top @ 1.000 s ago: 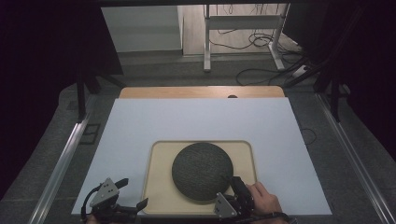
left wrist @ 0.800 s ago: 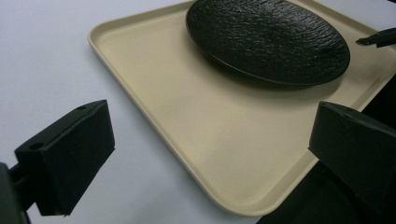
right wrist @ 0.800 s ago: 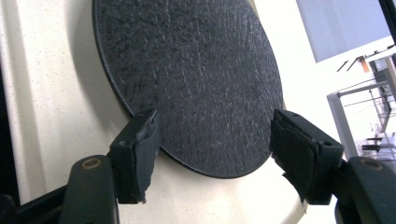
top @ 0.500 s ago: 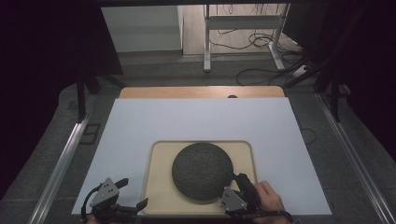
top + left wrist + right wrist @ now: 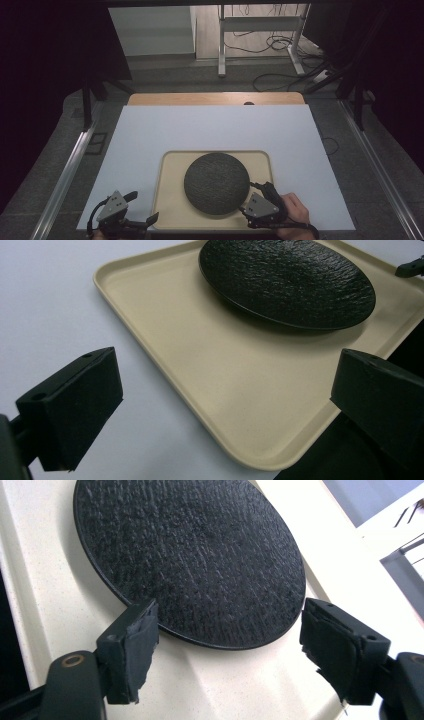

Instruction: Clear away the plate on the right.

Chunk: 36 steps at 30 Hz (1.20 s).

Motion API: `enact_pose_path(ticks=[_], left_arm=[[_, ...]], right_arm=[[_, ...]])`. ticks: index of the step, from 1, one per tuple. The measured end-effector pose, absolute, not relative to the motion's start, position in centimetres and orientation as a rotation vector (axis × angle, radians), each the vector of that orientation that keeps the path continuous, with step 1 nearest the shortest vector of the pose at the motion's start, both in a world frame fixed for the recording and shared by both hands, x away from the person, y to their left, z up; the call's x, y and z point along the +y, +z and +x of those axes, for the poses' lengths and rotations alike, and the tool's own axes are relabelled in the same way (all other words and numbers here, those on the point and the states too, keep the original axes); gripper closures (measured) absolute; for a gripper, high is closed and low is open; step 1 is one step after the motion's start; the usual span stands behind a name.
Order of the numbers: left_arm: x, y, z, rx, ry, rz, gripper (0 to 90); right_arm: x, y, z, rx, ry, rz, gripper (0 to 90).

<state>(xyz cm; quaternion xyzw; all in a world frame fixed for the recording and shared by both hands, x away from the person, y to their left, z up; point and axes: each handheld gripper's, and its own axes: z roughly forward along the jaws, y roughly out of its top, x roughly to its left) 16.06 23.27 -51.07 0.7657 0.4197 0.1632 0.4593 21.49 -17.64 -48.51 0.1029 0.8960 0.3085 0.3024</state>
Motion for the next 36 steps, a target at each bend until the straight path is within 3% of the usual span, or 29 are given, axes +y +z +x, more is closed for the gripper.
enact_pose_path(ticks=[18, 36], left_arm=[[23.3, -51.1, 16.0, 1.032, 0.403, 1.886, 0.0], [23.3, -51.1, 16.0, 1.037, 0.414, 1.886, 0.0]], right_arm=[[-19.0, -48.2, 22.2, 2.416, 0.898, 0.375, 11.6], [-22.3, -47.1, 22.5, 2.39, 1.078, 0.578, 6.0]])
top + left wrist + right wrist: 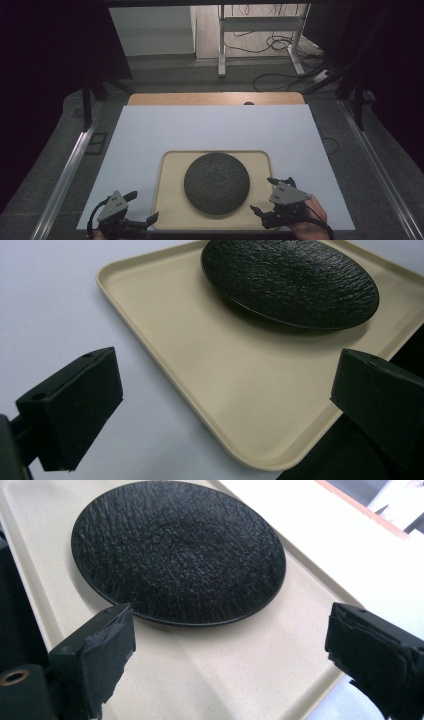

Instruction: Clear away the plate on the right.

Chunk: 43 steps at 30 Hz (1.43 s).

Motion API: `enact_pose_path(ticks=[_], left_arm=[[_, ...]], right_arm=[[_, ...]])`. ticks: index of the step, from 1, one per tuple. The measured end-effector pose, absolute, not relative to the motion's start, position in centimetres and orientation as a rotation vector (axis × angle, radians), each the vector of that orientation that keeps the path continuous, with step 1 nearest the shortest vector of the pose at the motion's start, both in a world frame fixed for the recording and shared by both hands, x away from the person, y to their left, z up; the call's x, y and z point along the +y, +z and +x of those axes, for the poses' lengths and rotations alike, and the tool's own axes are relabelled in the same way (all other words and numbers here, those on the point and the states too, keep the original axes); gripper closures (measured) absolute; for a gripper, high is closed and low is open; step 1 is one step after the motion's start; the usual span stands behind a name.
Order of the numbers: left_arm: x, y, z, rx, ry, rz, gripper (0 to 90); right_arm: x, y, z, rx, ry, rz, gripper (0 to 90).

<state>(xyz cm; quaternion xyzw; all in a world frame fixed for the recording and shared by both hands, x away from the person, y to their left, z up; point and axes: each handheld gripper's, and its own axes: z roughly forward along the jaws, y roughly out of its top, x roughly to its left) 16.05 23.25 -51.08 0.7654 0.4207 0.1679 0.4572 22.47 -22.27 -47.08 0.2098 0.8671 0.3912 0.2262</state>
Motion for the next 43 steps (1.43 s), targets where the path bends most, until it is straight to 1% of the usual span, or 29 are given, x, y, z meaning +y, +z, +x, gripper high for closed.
enact_pose_path(ticks=[13, 31, 43], left_arm=[[23.3, -51.1, 16.0, 1.038, 0.415, 1.881, 0.0], [23.2, -51.1, 16.1, 1.037, 0.414, 1.882, 0.0], [23.1, -51.0, 16.1, 1.031, 0.41, 1.887, 0.0]], right_arm=[[-25.3, -46.8, 21.9, 2.325, 1.165, 0.725, 0.4], [-29.9, -47.2, 20.5, 2.205, 1.238, 0.909, 0.0], [-30.4, -48.8, 20.8, 2.259, 1.214, 0.931, 0.0]])
